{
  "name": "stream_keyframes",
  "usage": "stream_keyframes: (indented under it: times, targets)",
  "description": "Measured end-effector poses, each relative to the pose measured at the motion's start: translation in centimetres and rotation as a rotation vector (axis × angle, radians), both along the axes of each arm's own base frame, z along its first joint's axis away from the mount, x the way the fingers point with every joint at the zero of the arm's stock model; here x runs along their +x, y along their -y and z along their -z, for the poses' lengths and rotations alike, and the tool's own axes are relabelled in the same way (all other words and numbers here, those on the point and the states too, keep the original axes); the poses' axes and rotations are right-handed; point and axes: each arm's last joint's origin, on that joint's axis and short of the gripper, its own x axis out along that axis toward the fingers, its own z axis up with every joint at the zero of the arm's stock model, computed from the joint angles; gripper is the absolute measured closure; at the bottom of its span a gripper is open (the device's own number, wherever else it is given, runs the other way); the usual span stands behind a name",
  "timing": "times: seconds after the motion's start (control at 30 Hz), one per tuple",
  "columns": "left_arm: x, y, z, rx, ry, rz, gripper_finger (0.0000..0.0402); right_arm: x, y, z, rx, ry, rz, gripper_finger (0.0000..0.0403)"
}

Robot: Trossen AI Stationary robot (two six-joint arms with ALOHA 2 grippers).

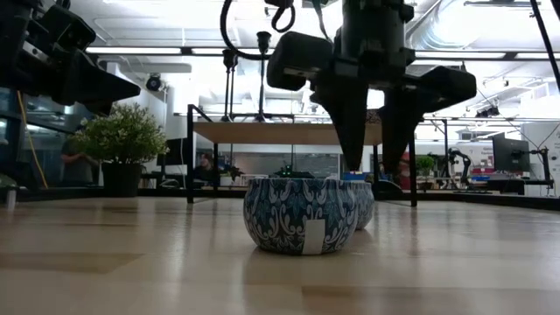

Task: Pick & Place candle stick holders
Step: Put the light blue scented candle on the shelf

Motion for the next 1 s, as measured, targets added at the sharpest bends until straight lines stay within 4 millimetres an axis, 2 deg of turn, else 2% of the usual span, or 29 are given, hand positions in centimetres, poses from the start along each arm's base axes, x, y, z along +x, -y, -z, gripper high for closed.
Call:
stream_keyframes:
  times: [0.23,0.57,1.0]
  targets:
    - [0.0,0.0,0.0,0.000,0.000,0.000,0.0401,0.1,0.0,0.4,-0.010,-0.009,0.001,0.0264]
    - [0.0,0.0,0.0,0.000,0.000,0.000,0.0401,0.5,0.0,1.5,-0.017,-0.018,0.004,0.0265]
    - [0.0,0.0,0.0,0.000,0.000,0.002,0.0401,0.5,0.2,1.9,-0.009,-0.041,-0.008,0.0266]
